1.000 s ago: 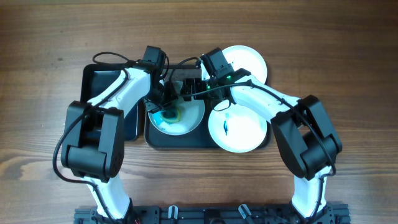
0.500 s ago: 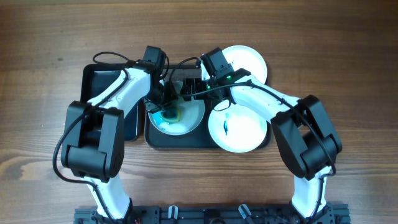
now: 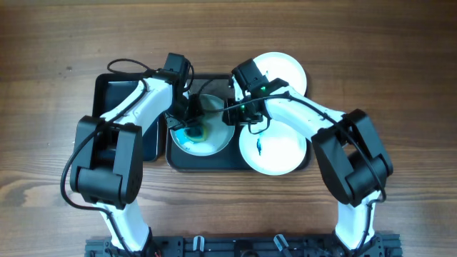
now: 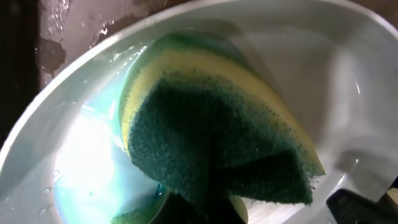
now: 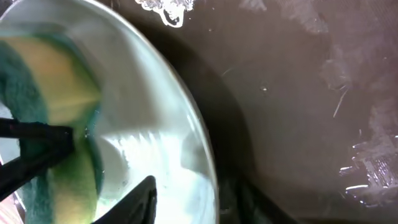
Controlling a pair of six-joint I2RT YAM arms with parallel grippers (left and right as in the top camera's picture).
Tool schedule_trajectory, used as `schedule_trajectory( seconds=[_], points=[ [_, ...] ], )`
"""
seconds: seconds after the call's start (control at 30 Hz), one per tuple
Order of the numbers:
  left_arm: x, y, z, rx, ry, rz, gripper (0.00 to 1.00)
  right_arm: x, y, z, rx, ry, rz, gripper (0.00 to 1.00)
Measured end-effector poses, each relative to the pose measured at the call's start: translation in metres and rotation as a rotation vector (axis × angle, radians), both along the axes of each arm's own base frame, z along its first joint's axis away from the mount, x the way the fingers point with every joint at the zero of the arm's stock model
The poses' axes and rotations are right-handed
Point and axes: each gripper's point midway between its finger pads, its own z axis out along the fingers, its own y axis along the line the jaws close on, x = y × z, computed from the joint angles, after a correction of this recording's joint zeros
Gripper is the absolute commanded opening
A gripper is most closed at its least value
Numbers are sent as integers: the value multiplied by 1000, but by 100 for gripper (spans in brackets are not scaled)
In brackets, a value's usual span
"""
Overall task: Clean dirty plates on tray and stack at the side
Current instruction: 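Scrub the plate surface with the sponge while the right gripper holds it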
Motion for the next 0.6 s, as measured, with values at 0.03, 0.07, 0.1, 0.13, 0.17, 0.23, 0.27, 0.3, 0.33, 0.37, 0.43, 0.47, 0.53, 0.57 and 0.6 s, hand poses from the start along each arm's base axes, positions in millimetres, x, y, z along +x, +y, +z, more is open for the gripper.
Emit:
schedule_trajectory(
  seconds=[0.03, 0.07, 0.1, 0.13, 0.17, 0.23, 0.27, 0.3, 0.33, 0.37, 0.43, 0.47, 0.53, 0.57, 0.6],
  points=[
    [-2, 0, 0, -1, 9, -4, 4, 0, 0, 0, -1, 1, -2, 10],
    [-3, 0, 0, -1, 10, -7, 4, 0, 0, -1, -2, 3, -6, 5],
    [-3, 0, 0, -1, 12, -8, 4, 0, -2, -2, -11, 2, -15, 4],
    [-4, 0, 0, 0, 14, -8, 4, 0, -4, -3, -16, 9, -24, 4],
    [-4, 0, 0, 0, 14, -8, 4, 0, -5, -4, -16, 10, -27, 4],
    [-4, 1, 0, 1, 14, -10, 4, 0, -5, -5, -16, 9, -25, 4],
    [-4, 1, 0, 1, 14, -10, 4, 0, -5, -5, -16, 8, -26, 4],
    [-4, 1, 0, 0, 14, -12, 4, -1, -5, -6, -15, 10, -29, 4],
    [-4, 1, 0, 1, 12, -22, 4, -1, -5, -6, -15, 11, -30, 4],
    [-4, 1, 0, 3, 10, -34, 4, -2, -5, -6, -15, 14, -31, 4],
    [-8, 8, -1, 42, 20, -55, 4, -4, -3, -7, -10, 22, -26, 4],
    [-11, 12, -1, 69, 29, -64, 4, -5, -2, -7, -9, 23, -23, 5],
    [-18, 23, 1, 141, 58, -76, 4, -7, -1, -7, -9, 23, -20, 5],
    [-22, 31, 2, 194, 75, -79, 4, -7, -1, -8, -8, 24, -21, 4],
    [-24, 36, 2, 228, 81, -79, 4, -7, -1, -8, -8, 24, -21, 4]
  ],
)
